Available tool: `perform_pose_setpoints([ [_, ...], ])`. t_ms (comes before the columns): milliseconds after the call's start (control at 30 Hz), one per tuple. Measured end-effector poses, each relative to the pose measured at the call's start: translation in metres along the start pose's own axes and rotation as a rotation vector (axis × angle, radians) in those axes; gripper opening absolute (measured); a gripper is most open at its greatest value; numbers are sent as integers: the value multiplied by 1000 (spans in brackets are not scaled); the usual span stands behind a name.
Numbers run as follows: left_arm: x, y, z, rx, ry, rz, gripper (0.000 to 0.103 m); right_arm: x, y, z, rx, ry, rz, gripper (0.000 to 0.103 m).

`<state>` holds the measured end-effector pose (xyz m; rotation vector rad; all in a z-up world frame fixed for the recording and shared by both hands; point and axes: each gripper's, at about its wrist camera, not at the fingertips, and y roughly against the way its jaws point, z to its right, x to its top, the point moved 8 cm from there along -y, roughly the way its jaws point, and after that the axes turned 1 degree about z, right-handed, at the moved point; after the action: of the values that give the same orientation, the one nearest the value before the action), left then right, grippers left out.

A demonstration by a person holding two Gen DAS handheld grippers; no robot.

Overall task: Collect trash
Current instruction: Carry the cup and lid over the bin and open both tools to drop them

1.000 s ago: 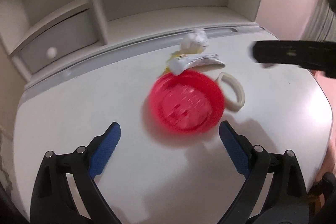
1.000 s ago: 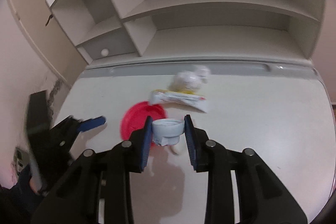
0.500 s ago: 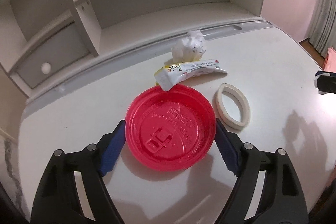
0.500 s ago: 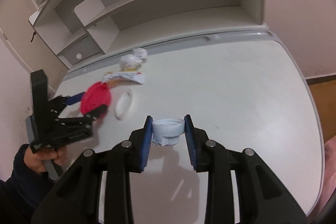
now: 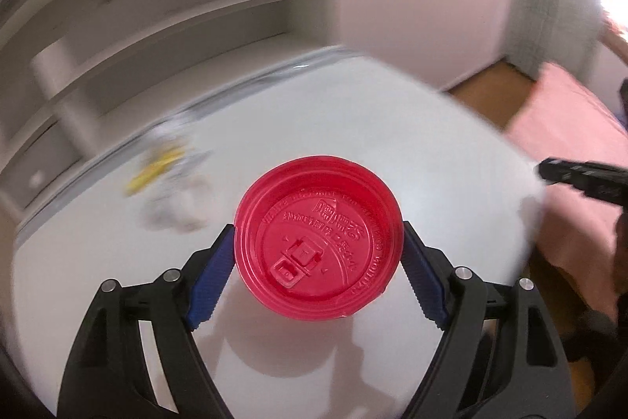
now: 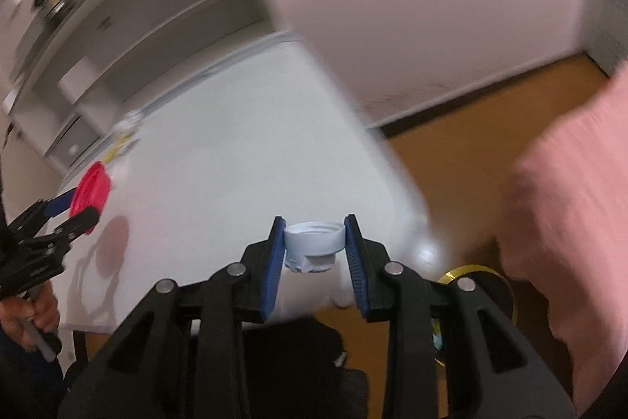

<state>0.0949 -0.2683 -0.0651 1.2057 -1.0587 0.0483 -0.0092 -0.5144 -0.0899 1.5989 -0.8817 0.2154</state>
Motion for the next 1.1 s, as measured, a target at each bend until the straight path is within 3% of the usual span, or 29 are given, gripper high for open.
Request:
perform_pose_setpoints([
  [200, 17, -12, 154, -235, -184, 27, 79, -45, 30, 115, -132, -198, 19, 31],
  [300, 5, -23, 238, -374, -294, 11, 79, -73, 35, 168, -197, -294, 3, 31],
  [433, -20, -56, 312, -479, -358, -56, 79, -111, 30, 226, -267, -397, -44, 31],
  [700, -67, -137, 376, -468, -465, -168, 79, -148, -8, 286, -304, -524, -146, 31],
  [867, -74, -176, 380, -464, -462, -217, 79, -156, -29, 293, -295, -541, -194, 31],
  [1100, -85, -199, 382, -460, -445, -264, 79, -160, -44, 300, -284, -553, -213, 31],
])
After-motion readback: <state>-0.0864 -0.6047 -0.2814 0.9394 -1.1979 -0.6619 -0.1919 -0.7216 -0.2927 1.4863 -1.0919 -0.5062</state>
